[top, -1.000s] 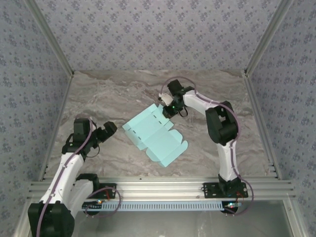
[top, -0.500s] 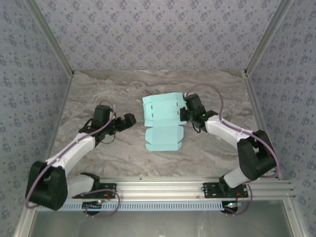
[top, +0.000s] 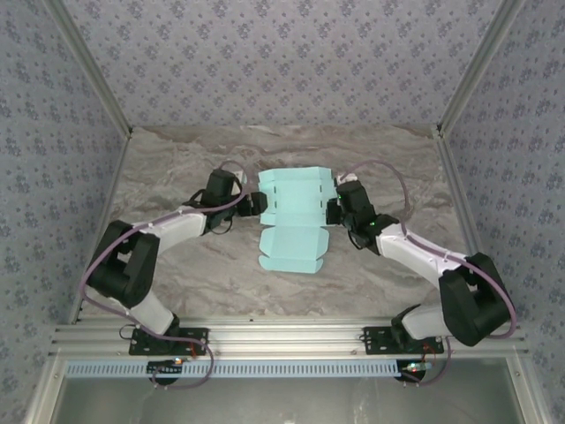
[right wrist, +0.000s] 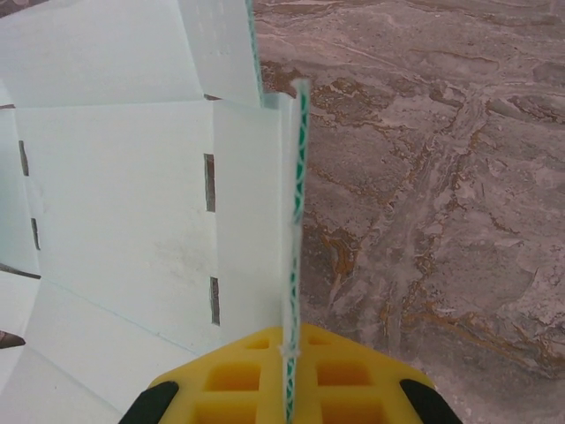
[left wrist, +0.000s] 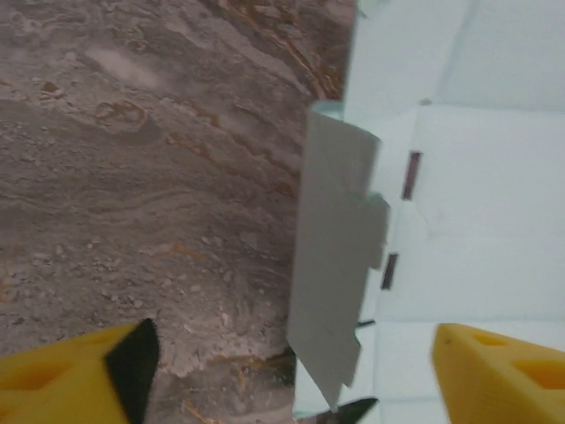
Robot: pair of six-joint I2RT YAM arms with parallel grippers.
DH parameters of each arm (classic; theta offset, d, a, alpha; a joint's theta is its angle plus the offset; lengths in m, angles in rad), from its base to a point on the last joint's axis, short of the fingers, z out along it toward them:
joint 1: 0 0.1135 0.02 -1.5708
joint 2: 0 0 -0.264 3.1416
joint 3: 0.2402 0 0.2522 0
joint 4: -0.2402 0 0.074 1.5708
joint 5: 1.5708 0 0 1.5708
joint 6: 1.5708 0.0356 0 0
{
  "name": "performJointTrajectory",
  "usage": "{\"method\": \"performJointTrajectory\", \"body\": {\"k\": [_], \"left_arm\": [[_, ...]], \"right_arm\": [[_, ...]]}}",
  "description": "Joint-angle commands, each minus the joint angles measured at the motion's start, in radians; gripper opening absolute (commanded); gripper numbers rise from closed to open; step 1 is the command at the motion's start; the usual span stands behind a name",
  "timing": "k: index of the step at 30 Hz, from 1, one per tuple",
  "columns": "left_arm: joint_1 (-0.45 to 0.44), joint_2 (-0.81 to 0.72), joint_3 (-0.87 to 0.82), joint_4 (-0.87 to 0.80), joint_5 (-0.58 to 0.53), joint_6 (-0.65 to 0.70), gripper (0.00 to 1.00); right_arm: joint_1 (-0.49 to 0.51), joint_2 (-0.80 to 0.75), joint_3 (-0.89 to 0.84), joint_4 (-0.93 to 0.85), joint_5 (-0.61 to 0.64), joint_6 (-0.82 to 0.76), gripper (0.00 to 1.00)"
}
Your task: Fold the paper box
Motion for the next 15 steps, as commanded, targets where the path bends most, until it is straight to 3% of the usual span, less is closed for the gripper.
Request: {"method": "performJointTrajectory", "body": {"k": [1,3,5,7,9,11,13,15], "left_arm": [[-0.003,0.021,0.045,0.013,-0.037,0.084,0.63],[-0.002,0.05,0.038,0.049,0.004,0.115,0.54],[-0.001,0.076,0.031,0.076,0.02,0.129,0.52],[-0.001,0.087,0.009,0.115,0.029,0.128,0.56],[-0.002,0.078,-0.025,0.175,0.058,0.124,0.7],[-0.001,0.079,-0.049,0.226,0.077,0.123,0.76],[0.001,0.093,-0.039,0.218,0.076,0.121,0.75],[0.005,0.104,-0.016,0.18,0.077,0.116,0.65]], "right_arm": [[-0.005,-0.037,-0.027,0.033,-0.037,-0.009,0.0],[-0.008,-0.04,-0.034,0.04,-0.065,-0.033,0.0],[-0.014,-0.042,-0.045,0.049,-0.071,-0.037,0.0],[-0.029,-0.05,-0.056,0.056,-0.095,-0.041,0.0],[-0.046,-0.054,-0.058,0.059,-0.121,-0.041,0.0],[-0.058,-0.054,-0.059,0.061,-0.142,-0.058,0.0],[-0.069,-0.057,-0.065,0.064,-0.168,-0.068,0.0],[-0.082,-0.059,-0.07,0.07,-0.201,-0.068,0.0]]}}
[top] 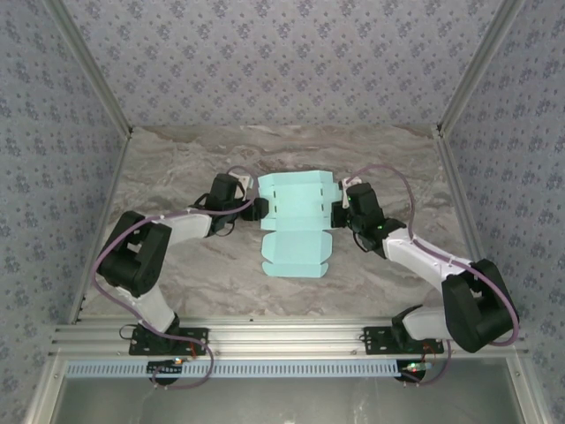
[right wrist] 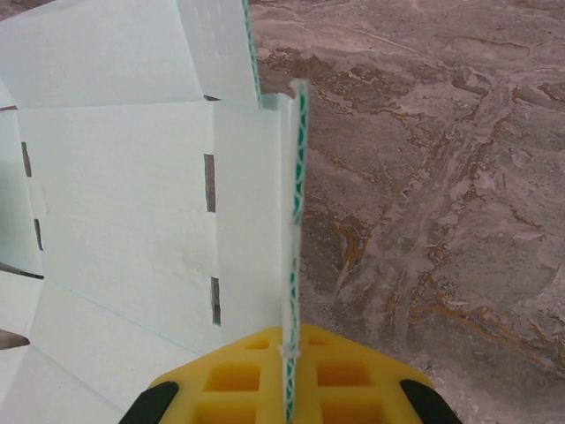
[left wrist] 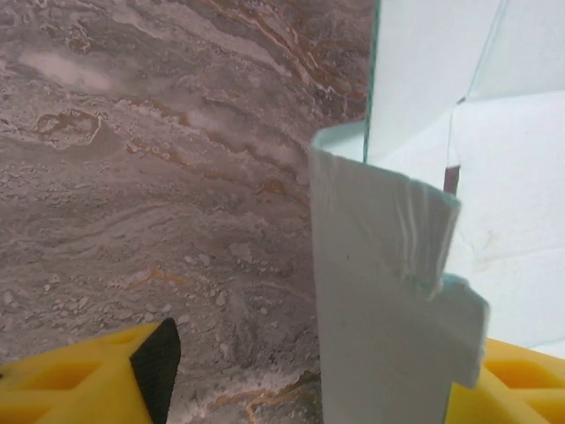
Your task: Fold the paper box
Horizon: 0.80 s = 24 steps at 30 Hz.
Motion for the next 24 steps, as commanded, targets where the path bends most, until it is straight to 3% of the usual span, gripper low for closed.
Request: {"method": "performJointTrajectory", "body": {"k": [1,8,12,14,15,18,24], "left_arm": [[0.006,0.015,0.022,0.026,0.028,0.007,0.61],[0.042,-0.004,-0.006,0.032,0.098,0.021,0.21],[0.054,-0.05,-0.067,0.068,0.119,0.024,0.05],[0.064,-0.064,-0.087,0.082,0.14,0.012,0.0],[0.071,-0.075,-0.093,0.08,0.154,-0.004,0.0],[0.075,-0.119,-0.104,0.048,0.161,-0.044,0.0],[0.075,-0.191,-0.095,-0.043,0.148,-0.146,0.0]], "right_arm": [[-0.019,-0.025,-0.017,0.027,-0.08,-0.026,0.0],[-0.071,-0.032,-0.022,0.014,-0.15,-0.061,0.0],[-0.121,-0.019,-0.011,0.0,-0.221,-0.077,0.0],[-0.136,-0.013,-0.005,-0.015,-0.209,-0.082,0.11],[-0.143,-0.011,-0.002,-0.025,-0.195,-0.073,0.29],[-0.163,-0.02,0.019,-0.06,-0.17,-0.049,0.51],[-0.095,-0.132,0.089,-0.199,-0.047,-0.085,0.59]]}}
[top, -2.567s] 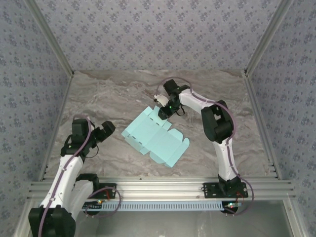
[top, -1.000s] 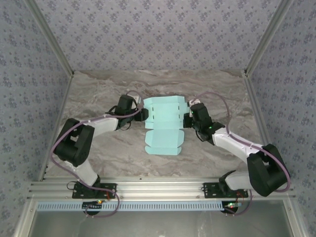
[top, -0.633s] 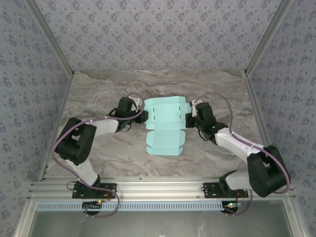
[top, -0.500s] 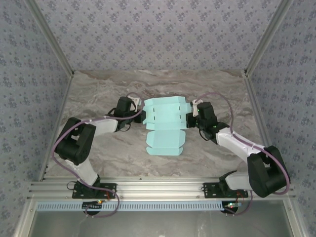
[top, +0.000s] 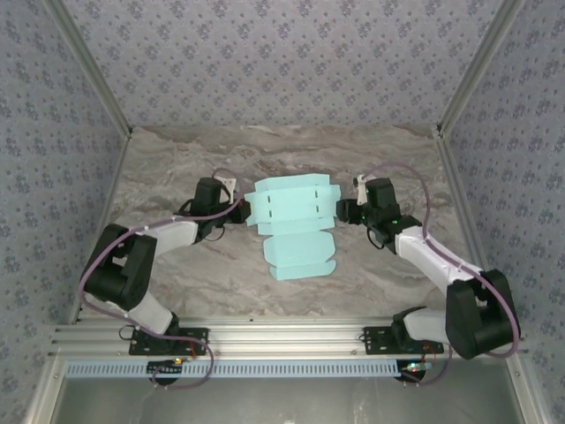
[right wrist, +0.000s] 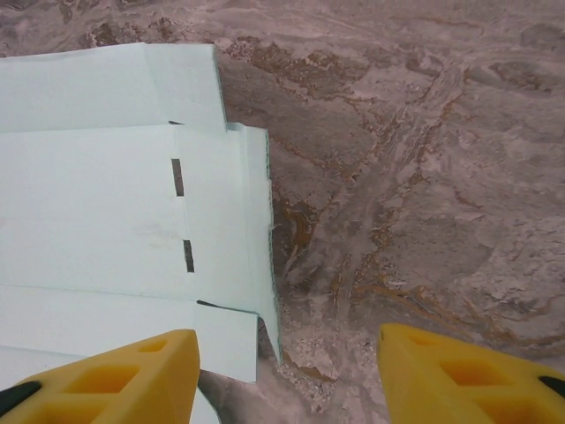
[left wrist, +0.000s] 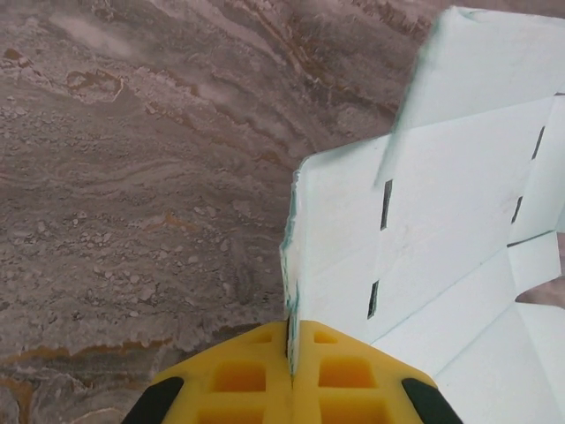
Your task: Fold the paper box
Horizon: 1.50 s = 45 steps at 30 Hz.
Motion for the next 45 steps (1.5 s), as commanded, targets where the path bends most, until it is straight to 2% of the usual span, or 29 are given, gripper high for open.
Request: {"method": "performJointTrajectory", "body": {"k": [1,6,8,12,17,20,22,26,28,30,32,41,45], "left_arm": [[0.0,-0.066,0.023,-0.069,0.015,-0.081,0.0],[0.0,-0.108,0.023,-0.081,0.03,-0.131,0.0],[0.0,-0.109,0.038,-0.101,0.051,-0.146,0.0],[-0.007,-0.132,0.031,-0.083,0.076,-0.177,0.0],[-0.008,-0.127,0.054,-0.136,0.059,-0.149,0.0],[-0.015,-0.128,0.041,-0.107,0.063,-0.161,0.0],[-0.015,-0.116,0.048,-0.109,0.059,-0.156,0.0],[-0.018,-0.117,0.055,-0.114,0.067,-0.181,0.0],[-0.021,-0.121,0.049,-0.101,0.067,-0.184,0.0],[-0.02,-0.117,0.067,-0.124,0.068,-0.166,0.0],[-0.019,-0.119,0.087,-0.163,0.063,-0.156,0.0],[-0.015,-0.131,0.063,-0.167,0.055,-0.129,0.0],[-0.017,-0.132,0.03,-0.126,0.039,-0.099,0.0]], "right_arm": [[0.067,-0.069,0.078,-0.087,0.058,-0.043,0.6],[0.297,0.072,0.202,-0.137,0.028,-0.073,0.6],[0.389,0.151,0.235,-0.122,0.075,-0.063,0.62],[0.464,0.317,0.317,-0.087,0.079,-0.019,0.65],[0.476,0.46,0.41,-0.119,0.12,0.025,0.74],[0.481,0.521,0.455,-0.131,0.051,0.05,0.77],[0.496,0.536,0.462,-0.13,0.051,0.072,0.8],[0.502,0.547,0.495,-0.14,0.082,0.134,0.81],[0.507,0.574,0.514,-0.157,0.145,0.146,0.79],[0.516,0.6,0.498,-0.155,0.312,0.163,0.77],[0.509,0.604,0.481,-0.155,0.392,0.189,0.75],[0.438,0.506,0.423,-0.19,0.346,0.207,0.67],[0.385,0.485,0.403,-0.185,0.248,0.212,0.64]]}}
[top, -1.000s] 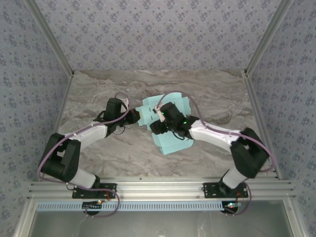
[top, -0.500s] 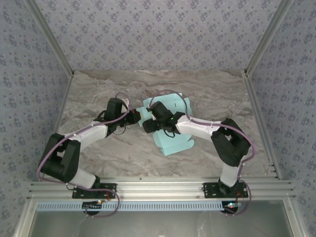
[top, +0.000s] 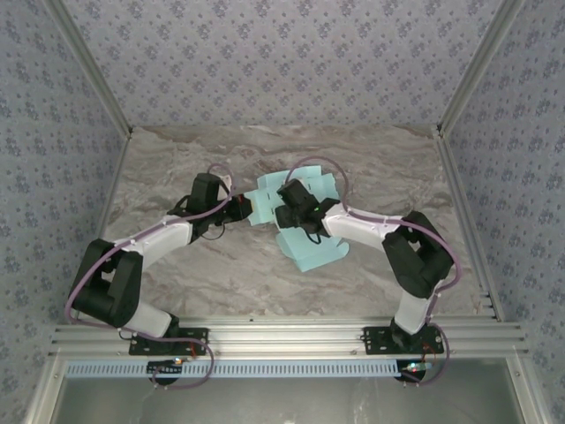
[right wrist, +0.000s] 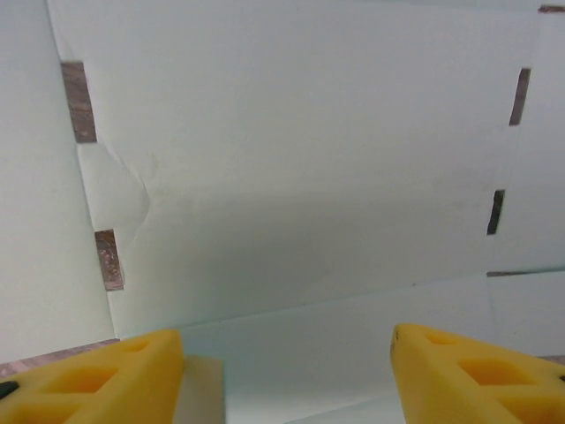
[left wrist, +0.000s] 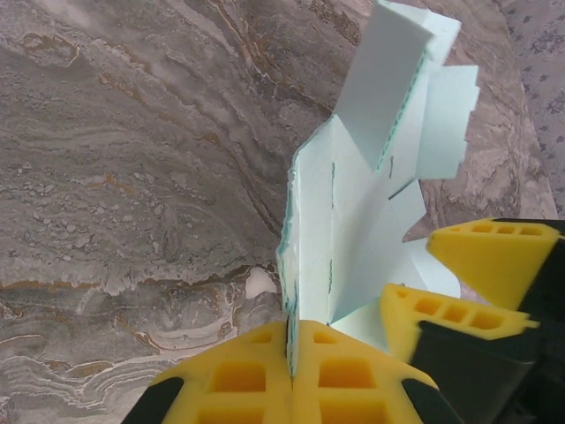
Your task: Fold the paper box
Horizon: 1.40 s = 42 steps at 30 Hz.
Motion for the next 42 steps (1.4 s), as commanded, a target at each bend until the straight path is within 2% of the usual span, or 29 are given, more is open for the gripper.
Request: {"method": "performJointTrajectory", "body": {"k": [1,6,10,13,18,22,26,30,34,36,40,42], "left_arm": [[0.0,-0.018,-0.014,0.033,-0.007,0.059,0.0],[-0.024,-0.016,-0.034,0.042,-0.013,0.134,0.0],[-0.045,-0.015,-0.061,0.101,-0.011,0.164,0.0],[-0.06,-0.023,-0.062,0.106,-0.021,0.178,0.0],[-0.082,-0.036,-0.105,0.163,-0.062,0.218,0.0],[-0.093,-0.045,-0.13,0.199,-0.087,0.211,0.0],[-0.11,-0.07,-0.173,0.263,-0.123,0.224,0.0],[-0.118,-0.11,-0.198,0.288,-0.14,0.227,0.0],[-0.121,-0.127,-0.233,0.334,-0.147,0.24,0.0],[-0.121,-0.129,-0.23,0.323,-0.148,0.239,0.0],[-0.123,-0.134,-0.239,0.334,-0.154,0.226,0.0],[-0.124,-0.128,-0.238,0.334,-0.169,0.226,0.06]], "right_arm": [[-0.062,-0.038,-0.024,-0.04,-0.083,0.03,0.64],[-0.129,-0.113,-0.003,-0.035,-0.344,0.092,0.64],[-0.154,-0.138,0.056,-0.037,-0.429,0.249,0.66],[-0.16,-0.114,0.138,-0.084,-0.399,0.43,0.71],[-0.176,-0.022,0.309,-0.313,-0.358,0.706,0.74],[-0.17,0.013,0.345,-0.39,-0.333,0.953,0.74],[-0.176,0.044,0.38,-0.455,-0.337,1.054,0.73],[-0.202,0.068,0.384,-0.445,-0.345,1.125,0.73],[-0.235,0.115,0.394,-0.417,-0.416,1.177,0.72],[-0.236,0.122,0.402,-0.409,-0.416,1.183,0.66],[-0.221,0.127,0.44,-0.415,-0.393,1.14,0.29],[-0.213,0.123,0.438,-0.416,-0.382,1.122,0.18]]}}
